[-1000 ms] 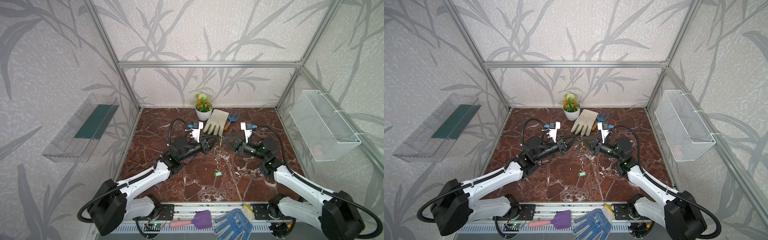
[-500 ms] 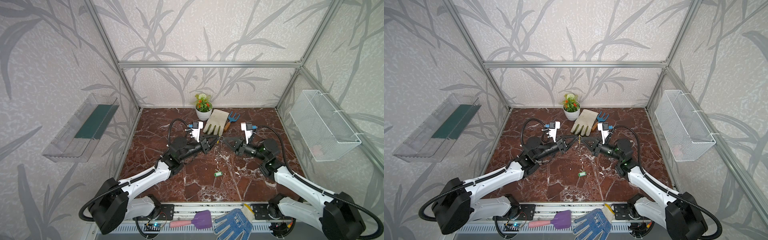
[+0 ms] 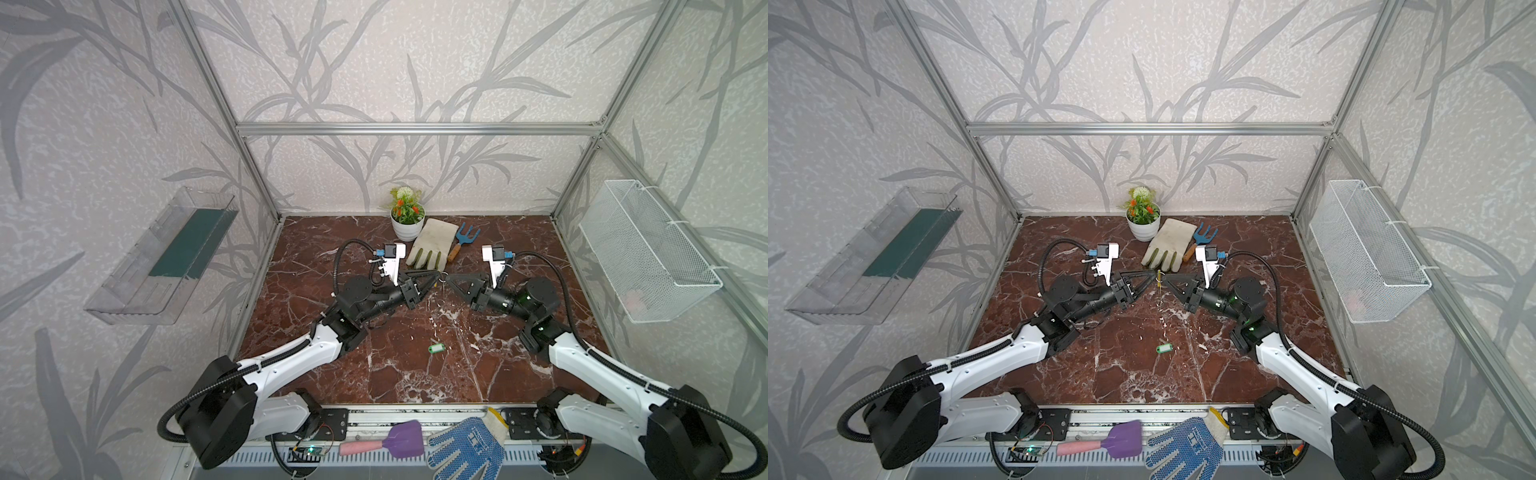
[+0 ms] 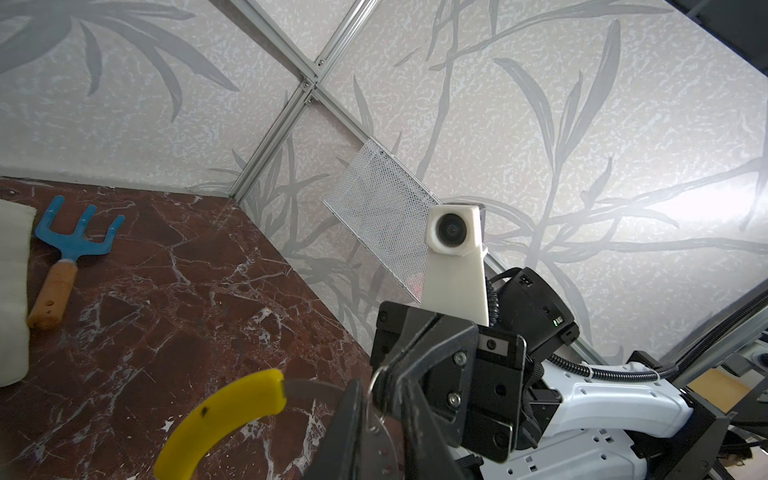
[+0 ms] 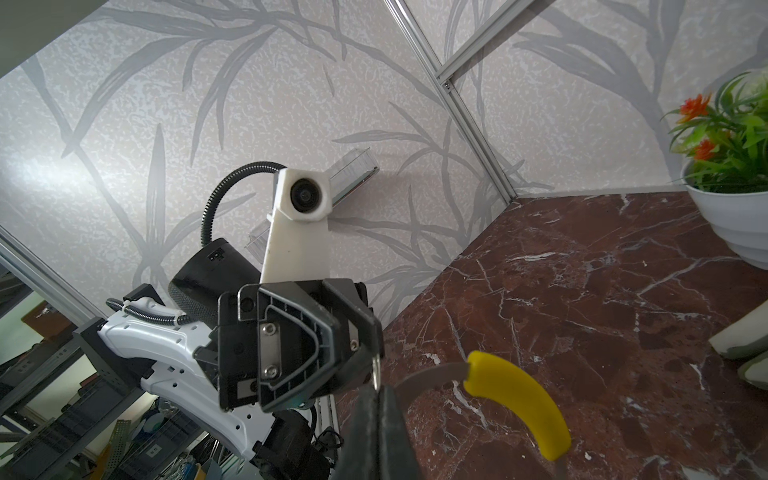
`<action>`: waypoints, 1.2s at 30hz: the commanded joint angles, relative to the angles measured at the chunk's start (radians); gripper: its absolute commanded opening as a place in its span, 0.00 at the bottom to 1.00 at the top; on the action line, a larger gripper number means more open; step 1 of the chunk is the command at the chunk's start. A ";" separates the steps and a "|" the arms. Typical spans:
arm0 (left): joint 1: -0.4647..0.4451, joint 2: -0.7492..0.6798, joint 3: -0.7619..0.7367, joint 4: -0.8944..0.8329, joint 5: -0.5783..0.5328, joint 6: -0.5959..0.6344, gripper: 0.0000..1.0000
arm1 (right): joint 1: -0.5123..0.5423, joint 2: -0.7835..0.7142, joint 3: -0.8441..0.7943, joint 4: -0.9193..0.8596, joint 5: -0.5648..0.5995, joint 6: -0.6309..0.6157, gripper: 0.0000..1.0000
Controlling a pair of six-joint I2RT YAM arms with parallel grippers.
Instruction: Put the keys on the keyring
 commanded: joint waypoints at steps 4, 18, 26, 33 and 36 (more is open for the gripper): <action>-0.002 0.010 0.000 0.042 0.043 -0.014 0.20 | -0.001 -0.018 0.000 0.015 0.006 -0.012 0.00; -0.003 0.052 0.014 0.060 0.053 -0.031 0.17 | -0.001 -0.018 -0.004 0.027 -0.005 -0.005 0.00; -0.004 0.028 0.032 0.014 0.055 -0.029 0.00 | -0.001 -0.027 -0.008 -0.016 -0.001 -0.037 0.00; -0.004 -0.029 0.074 -0.235 0.013 0.085 0.00 | -0.002 -0.112 0.019 -0.240 0.044 -0.188 0.20; -0.005 -0.055 0.104 -0.370 -0.011 0.155 0.00 | -0.001 -0.167 0.063 -0.437 0.115 -0.306 0.25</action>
